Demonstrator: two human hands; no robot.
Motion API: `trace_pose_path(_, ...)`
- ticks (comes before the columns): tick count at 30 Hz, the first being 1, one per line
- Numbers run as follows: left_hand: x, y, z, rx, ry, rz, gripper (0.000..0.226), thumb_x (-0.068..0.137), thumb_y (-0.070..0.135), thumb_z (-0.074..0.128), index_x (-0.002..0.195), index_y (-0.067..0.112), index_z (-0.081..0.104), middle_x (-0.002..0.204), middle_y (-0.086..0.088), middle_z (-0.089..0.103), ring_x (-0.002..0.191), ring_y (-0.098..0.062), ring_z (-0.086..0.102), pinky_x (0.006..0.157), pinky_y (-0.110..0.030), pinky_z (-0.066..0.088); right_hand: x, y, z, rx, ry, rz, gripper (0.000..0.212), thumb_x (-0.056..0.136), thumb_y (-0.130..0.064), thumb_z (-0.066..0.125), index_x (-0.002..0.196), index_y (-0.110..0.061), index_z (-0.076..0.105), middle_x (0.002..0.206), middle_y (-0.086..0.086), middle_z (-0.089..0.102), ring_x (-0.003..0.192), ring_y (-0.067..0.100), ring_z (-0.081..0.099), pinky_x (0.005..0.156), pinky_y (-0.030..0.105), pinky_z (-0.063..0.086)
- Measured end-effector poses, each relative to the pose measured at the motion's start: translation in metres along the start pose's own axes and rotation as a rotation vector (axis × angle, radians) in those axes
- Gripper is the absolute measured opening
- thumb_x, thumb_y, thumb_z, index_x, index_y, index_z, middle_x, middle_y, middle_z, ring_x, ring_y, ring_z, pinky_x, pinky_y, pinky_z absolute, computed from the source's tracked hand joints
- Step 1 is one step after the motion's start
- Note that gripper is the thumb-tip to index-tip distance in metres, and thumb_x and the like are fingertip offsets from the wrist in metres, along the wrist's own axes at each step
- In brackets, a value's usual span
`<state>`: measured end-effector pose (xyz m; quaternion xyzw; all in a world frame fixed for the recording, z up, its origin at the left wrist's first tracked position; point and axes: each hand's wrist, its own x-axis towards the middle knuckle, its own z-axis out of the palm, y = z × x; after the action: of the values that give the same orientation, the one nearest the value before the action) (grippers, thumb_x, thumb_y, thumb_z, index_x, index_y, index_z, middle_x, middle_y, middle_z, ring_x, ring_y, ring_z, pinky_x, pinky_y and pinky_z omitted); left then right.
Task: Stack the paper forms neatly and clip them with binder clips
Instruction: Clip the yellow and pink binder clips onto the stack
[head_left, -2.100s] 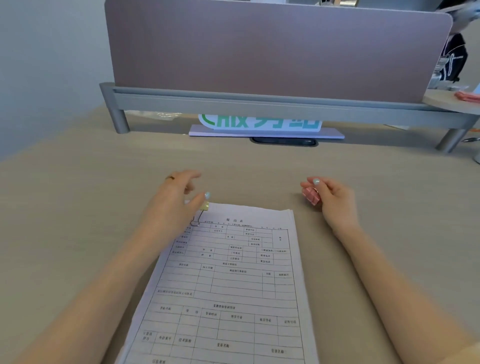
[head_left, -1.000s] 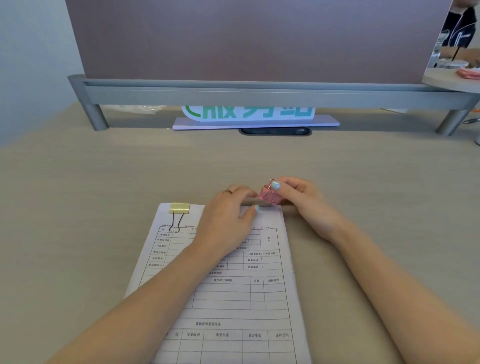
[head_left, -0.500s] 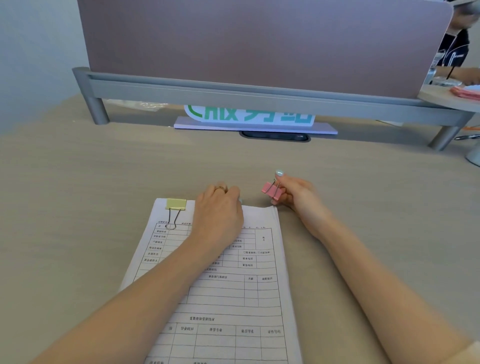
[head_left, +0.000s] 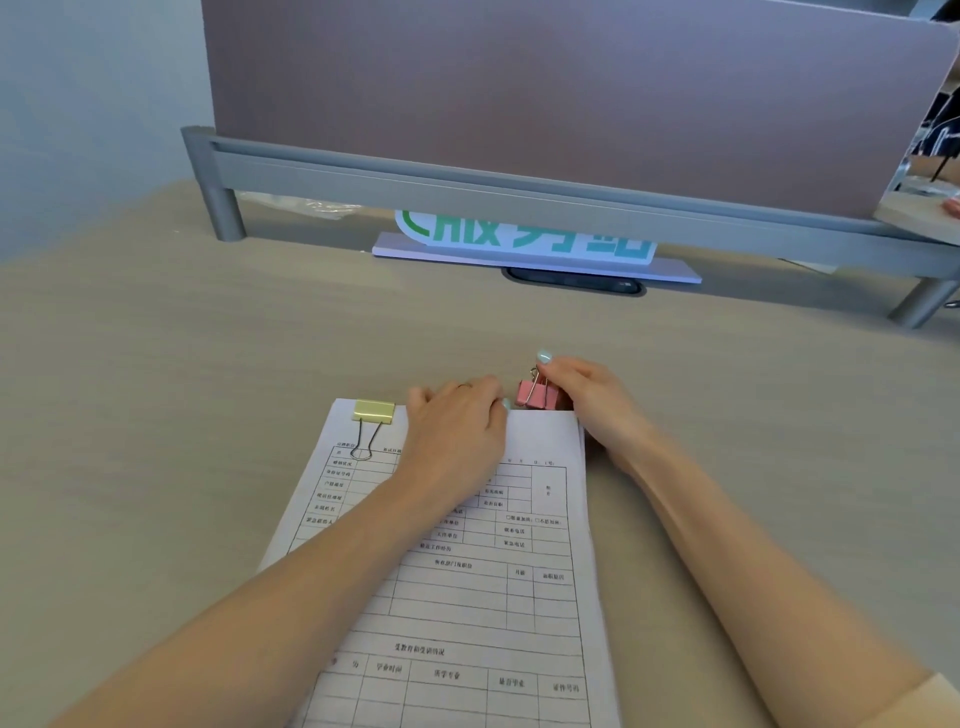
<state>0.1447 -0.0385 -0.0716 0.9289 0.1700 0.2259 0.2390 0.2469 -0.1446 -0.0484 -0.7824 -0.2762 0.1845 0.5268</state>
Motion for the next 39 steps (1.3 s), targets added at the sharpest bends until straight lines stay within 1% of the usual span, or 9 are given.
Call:
trace_pose_path(5,0.001,-0.001,0.001,-0.007,-0.011,-0.001,0.023,0.093,0.019,0.030,0.081,0.016,0.049,0.072,0.008,0.052,0.083,-0.017,0.046,0.073,-0.033,0.015,0.001,0.002,0.000,-0.032,-0.054,0.005,0.040,0.090,-0.039,0.049,0.056,-0.020,0.042,0.058,-0.003,0.040,0.055,0.012,0.036,0.054,0.026,0.028)
trace_pose_path(11,0.000,0.000,0.000,-0.005,-0.043,0.004,0.018,0.093,0.022,0.034,0.082,0.019,0.047,0.075,0.007,0.052,0.082,-0.016,0.045,0.076,-0.033,0.016,0.003,-0.002,-0.003,0.036,-0.029,0.043,0.037,0.091,-0.037,0.050,0.059,-0.018,0.050,0.053,-0.008,0.051,0.042,0.002,0.044,0.042,0.012,0.034)
trace_pose_path(17,0.000,0.000,-0.001,-0.017,-0.036,0.015,0.017,0.093,0.021,0.034,0.082,0.020,0.046,0.077,0.007,0.054,0.083,-0.015,0.045,0.071,-0.031,0.013,0.002,-0.002,0.001,-0.004,-0.058,0.050,0.035,0.090,-0.040,0.051,0.063,-0.017,0.053,0.064,-0.002,0.052,0.058,0.012,0.047,0.059,0.024,0.037)
trace_pose_path(23,0.000,0.000,-0.001,-0.023,-0.025,0.013,0.017,0.092,0.020,0.034,0.081,0.019,0.047,0.078,0.007,0.057,0.083,-0.016,0.047,0.071,-0.031,0.014,-0.002,-0.001,0.000,-0.067,-0.073,0.014,0.037,0.090,-0.039,0.050,0.060,-0.017,0.044,0.062,-0.001,0.040,0.061,0.013,0.037,0.059,0.028,0.028)
trace_pose_path(26,0.000,0.000,0.000,-0.025,-0.019,0.007,0.017,0.092,0.019,0.035,0.079,0.018,0.046,0.071,0.010,0.050,0.083,-0.016,0.046,0.070,-0.032,0.014,-0.008,0.000,0.001,-0.099,-0.085,-0.006,0.042,0.091,-0.036,0.051,0.054,-0.021,0.037,0.055,-0.008,0.036,0.051,0.007,0.032,0.053,0.025,0.026)
trace_pose_path(32,0.000,0.000,-0.002,-0.045,-0.016,0.005,0.018,0.093,0.021,0.035,0.079,0.019,0.048,0.073,0.010,0.052,0.085,-0.016,0.047,0.070,-0.031,0.014,-0.017,-0.002,0.000,-0.132,-0.123,-0.011,0.039,0.092,-0.040,0.046,0.060,-0.019,0.035,0.064,-0.001,0.036,0.061,0.013,0.032,0.057,0.028,0.026)
trace_pose_path(36,-0.001,0.000,-0.003,-0.056,-0.015,0.010,0.019,0.094,0.021,0.034,0.077,0.020,0.044,0.067,0.011,0.047,0.083,-0.016,0.046,0.072,-0.032,0.016,-0.019,0.000,0.002,-0.094,-0.111,0.009,0.043,0.093,-0.045,0.040,0.077,-0.011,0.062,0.075,-0.002,0.057,0.069,0.011,0.050,0.068,0.024,0.038)
trace_pose_path(38,-0.001,0.001,-0.004,-0.057,-0.014,0.013,0.019,0.094,0.021,0.034,0.076,0.021,0.042,0.065,0.012,0.045,0.083,-0.015,0.045,0.073,-0.031,0.016,-0.018,0.001,0.004,-0.028,-0.046,0.019,0.042,0.095,-0.043,0.035,0.092,-0.020,0.070,0.087,-0.010,0.067,0.081,0.002,0.061,0.073,0.015,0.045)
trace_pose_path(39,-0.001,0.001,-0.004,-0.058,-0.014,0.013,0.019,0.094,0.021,0.034,0.076,0.021,0.042,0.066,0.012,0.045,0.083,-0.015,0.044,0.073,-0.031,0.016,-0.018,0.002,0.005,0.026,0.007,0.021,0.038,0.095,-0.039,0.038,0.089,-0.021,0.071,0.085,-0.012,0.069,0.078,0.001,0.062,0.069,0.011,0.046)
